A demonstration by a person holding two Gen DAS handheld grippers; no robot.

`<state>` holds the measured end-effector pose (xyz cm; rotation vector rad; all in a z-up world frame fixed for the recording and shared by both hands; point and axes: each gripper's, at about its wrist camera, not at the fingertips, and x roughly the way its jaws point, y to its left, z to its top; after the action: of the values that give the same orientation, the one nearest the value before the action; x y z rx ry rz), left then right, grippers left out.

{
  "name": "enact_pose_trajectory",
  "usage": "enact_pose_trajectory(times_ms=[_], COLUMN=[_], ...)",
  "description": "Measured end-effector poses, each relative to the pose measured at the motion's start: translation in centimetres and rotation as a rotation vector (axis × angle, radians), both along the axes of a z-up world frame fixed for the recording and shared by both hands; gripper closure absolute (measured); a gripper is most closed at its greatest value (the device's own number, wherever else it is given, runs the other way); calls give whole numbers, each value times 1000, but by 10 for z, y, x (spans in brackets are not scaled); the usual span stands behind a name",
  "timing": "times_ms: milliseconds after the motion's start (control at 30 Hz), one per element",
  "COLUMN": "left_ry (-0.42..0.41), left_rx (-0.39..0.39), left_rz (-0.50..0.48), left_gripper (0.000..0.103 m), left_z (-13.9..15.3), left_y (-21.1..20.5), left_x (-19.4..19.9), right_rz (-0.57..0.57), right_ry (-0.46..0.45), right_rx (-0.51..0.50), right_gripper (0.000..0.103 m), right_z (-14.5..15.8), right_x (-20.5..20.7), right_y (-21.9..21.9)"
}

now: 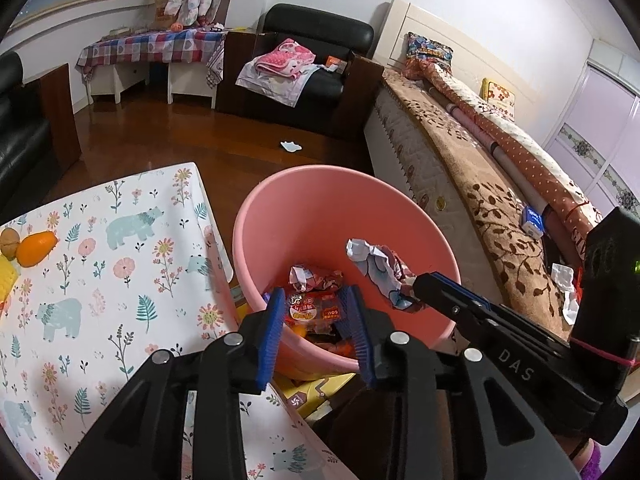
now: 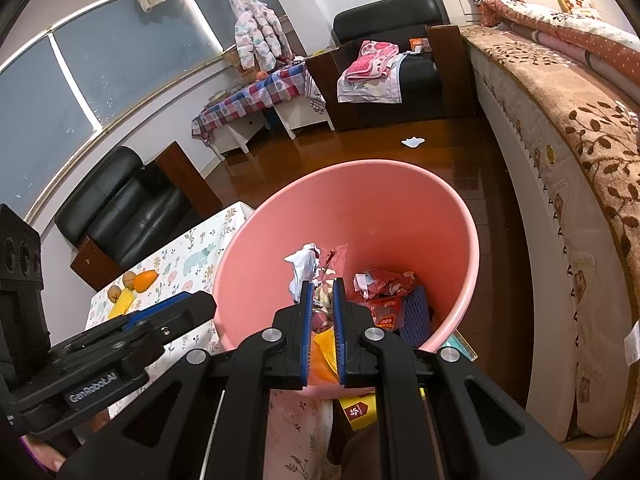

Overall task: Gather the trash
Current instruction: 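Open both grippers to drop the crust and wrapper into the bucket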

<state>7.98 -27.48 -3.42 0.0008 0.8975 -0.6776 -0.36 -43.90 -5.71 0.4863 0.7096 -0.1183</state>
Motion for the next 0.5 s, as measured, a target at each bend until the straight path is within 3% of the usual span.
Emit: enact_pose_trajectory(times_ms=[500], left_ry=[-26], left_rx=[-20], left_rz=[14], left_gripper=[58], left_z=[13], left_y=[27], left_x=[-7], right_rz=[-15], right_ry=[36], right_rx=[-29], right_gripper=[91], right_z=[7], right_x=[5], right_y=[14])
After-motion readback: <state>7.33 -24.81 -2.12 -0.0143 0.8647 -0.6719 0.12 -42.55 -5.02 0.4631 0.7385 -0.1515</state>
